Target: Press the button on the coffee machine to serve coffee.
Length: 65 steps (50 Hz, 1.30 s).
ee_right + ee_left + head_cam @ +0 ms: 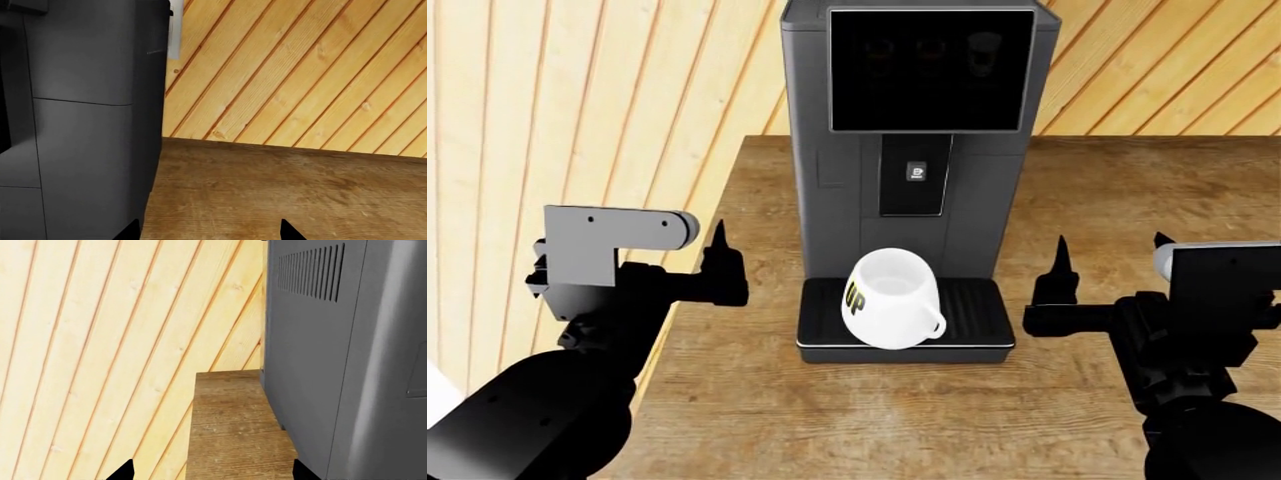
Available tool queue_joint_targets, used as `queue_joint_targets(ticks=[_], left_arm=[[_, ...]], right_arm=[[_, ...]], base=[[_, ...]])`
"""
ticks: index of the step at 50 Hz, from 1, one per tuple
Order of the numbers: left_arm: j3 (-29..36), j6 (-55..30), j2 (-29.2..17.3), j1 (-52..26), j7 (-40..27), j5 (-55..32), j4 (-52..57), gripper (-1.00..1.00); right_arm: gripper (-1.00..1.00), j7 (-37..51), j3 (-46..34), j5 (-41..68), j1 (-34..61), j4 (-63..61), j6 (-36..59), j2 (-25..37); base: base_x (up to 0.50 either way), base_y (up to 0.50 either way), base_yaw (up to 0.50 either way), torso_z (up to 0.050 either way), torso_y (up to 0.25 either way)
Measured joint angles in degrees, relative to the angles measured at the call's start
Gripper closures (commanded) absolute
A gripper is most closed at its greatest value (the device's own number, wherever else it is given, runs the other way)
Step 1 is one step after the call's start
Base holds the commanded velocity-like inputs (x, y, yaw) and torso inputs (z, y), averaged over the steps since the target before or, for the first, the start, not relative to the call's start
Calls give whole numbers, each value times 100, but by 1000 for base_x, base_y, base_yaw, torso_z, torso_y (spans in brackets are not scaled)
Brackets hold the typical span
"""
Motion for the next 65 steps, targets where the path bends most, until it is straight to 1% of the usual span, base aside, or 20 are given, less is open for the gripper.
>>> queue_joint_targets(ticks=[5,8,17,21,27,34,38,52,53,65], left_arm=[[5,37,-14,27,1,1,-21,-100],[22,56,-13,34,-8,10,-38,-100],[54,138,-34,86,-5,27,-96,-100],[49,168,-52,109,3,25,-116,-100],[53,204,-65,135,3,22,-137,-100],[52,242,-83,158,6,15,-161,-100],[63,269,-87,170,5,18,-179,-100],[114,362,-96,209,1,31,-256,-100],[116,366,-97,210,1,30,-260,-100],[96,381,-135,222,1,-7,-269,-100]], right_arm=[[-100,20,9,46,25,-28,67,-13],[-100,55,60,167,115,-118,260,-69],[-100,179,382,989,721,-625,1456,-499],[-100,512,539,1754,1026,-746,1963,-658],[-100,1461,647,3277,1455,-693,2397,-752],[-100,2417,540,4670,1856,-503,2600,-813],[-100,2854,393,5258,2062,-393,2628,-837],[-100,3244,-133,5778,2511,-146,2527,-943],[100,3269,-156,5801,2537,-137,2517,-940],[100,3375,-391,5766,2742,-106,2369,-864]], base=[[0,0,0,0,0],[0,0,0,0,0],[0,0,0,0,0],[0,0,0,0,0],[0,0,0,0,0],[0,0,0,0,0],[0,0,0,0,0],[0,0,0,0,0],[0,0,0,0,0],[0,0,0,0,0]])
